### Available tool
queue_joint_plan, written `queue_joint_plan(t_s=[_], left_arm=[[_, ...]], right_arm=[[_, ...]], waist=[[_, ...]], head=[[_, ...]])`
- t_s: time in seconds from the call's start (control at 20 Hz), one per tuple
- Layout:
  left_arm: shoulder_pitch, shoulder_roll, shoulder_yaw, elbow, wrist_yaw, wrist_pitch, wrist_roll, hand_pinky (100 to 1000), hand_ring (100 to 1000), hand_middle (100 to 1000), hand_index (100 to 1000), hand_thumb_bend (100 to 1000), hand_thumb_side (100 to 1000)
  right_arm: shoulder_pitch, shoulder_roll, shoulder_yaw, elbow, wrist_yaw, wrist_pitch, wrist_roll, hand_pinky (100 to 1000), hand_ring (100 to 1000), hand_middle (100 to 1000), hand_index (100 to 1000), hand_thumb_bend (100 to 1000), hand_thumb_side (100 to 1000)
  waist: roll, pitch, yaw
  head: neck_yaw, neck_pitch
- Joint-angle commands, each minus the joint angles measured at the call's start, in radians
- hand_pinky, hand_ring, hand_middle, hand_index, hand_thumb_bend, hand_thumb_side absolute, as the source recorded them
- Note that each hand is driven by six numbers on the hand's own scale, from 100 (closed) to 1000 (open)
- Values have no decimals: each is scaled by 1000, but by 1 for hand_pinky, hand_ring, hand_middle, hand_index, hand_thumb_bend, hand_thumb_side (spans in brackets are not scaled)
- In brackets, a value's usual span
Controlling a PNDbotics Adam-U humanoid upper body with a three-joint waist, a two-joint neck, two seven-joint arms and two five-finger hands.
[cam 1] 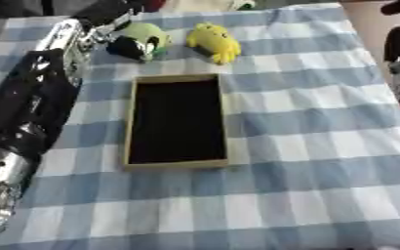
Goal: Pick up objects on the table and place them in the box.
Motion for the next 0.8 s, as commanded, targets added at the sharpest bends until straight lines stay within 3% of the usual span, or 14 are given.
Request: queue_joint_plan(t_s=[0.05,0.5,0.8], left_arm=[[-22,10,12,4,-38,13,42,843,854,849,926,344,578],[-17,2,13,18,-127,54,135,830,855,854,926,397,556],[-11,1,18,27,-166,69,160,812,832,844,923,379,460]], right_arm=[[-13,-12,-8,-15,-8,-1,3,795,732,755,844,100,757],[-17,-8,-7,-15,-9,-2,3,795,732,755,844,100,761],[-19,-6,-6,-15,-9,-2,3,796,732,754,844,100,764]], waist=[[-4,-15,-3],[-4,4,-13],[-2,14,-16]], head=[[1,-12],[2,-21],[1,-24]])
